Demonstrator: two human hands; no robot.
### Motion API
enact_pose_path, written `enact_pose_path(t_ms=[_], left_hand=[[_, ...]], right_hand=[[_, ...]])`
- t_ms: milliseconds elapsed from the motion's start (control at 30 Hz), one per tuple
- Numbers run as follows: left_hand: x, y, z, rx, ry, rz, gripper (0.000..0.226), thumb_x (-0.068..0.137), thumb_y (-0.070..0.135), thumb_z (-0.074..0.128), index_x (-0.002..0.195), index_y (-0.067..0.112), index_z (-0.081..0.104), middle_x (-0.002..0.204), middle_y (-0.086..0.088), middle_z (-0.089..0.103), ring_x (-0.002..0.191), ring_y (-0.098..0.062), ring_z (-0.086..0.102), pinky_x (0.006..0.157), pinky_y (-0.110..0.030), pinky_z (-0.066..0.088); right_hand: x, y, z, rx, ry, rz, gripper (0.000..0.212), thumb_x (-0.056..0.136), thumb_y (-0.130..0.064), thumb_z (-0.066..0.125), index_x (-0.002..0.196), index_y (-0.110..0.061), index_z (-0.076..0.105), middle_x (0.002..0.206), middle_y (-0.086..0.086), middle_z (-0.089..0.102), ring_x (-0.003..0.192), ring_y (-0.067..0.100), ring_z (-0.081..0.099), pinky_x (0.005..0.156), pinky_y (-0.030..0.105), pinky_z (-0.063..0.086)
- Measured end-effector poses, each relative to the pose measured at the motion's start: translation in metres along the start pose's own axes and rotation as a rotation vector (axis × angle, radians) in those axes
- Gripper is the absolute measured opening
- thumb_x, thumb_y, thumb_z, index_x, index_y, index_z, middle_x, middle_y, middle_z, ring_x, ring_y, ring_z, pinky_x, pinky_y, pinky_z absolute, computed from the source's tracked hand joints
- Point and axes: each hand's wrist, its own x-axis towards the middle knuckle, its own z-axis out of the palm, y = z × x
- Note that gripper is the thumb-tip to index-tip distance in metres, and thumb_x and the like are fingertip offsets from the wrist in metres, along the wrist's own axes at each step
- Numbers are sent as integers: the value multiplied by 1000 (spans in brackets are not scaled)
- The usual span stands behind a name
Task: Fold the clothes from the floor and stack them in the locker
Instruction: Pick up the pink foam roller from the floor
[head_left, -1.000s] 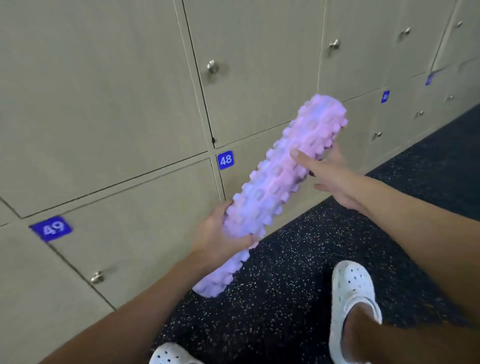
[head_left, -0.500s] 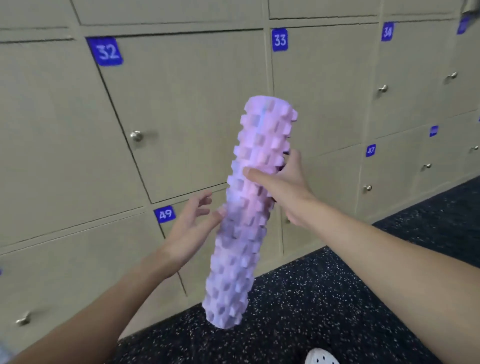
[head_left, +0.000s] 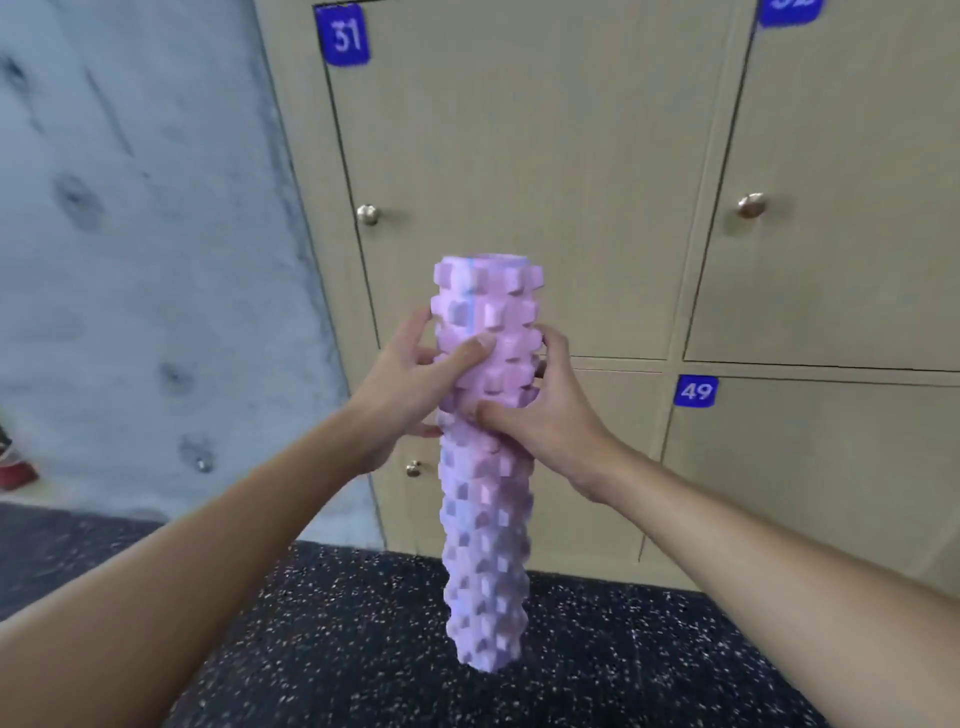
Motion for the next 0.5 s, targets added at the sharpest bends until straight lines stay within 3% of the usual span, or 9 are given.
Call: enact_pose_path(t_ms=[133,233,333,433,500], left_hand=[[11,-34,-70,-57,132,-46,27,86,50,71,105,52,52,90,12,76,80,-13,71,81,-53,60],[22,-60,-113,-65,188,-80,28,89,47,69,108,50,49,89,13,74,85,-13,68,91,-54,55],[38,-79,-153,-38,169,-120,38,91,47,67,122,34,49,107,14,66,97,-8,64,92,-50,50],[59,-97,-186,-93,220,-150,60,78,58,74,122,27,49,116,10,63,95,-6,66,84,-48,56],[69,-115,-205,-119,250,-134,63,78,53,78,126,31,45,112,10,65,78,-2,71,75,-43,59]], right_hand=[[34,2,76,39,-91,6,75,80,-14,82,135,-24,32,102,-18,60,76,-13,63,73,11,52],[63,7,125,38,-82,44,76,77,-28,84,135,-26,35,105,-10,63,87,-1,66,84,22,55],[91,18,169,4,-73,65,75,75,-32,85,132,-27,37,101,-4,63,92,13,65,87,32,56],[112,32,208,9,-123,98,77,77,-22,84,136,-26,35,95,-10,60,79,-4,63,73,16,54],[125,44,234,-4,-140,117,68,77,-17,84,129,-24,41,90,-11,60,70,-7,61,66,12,51]])
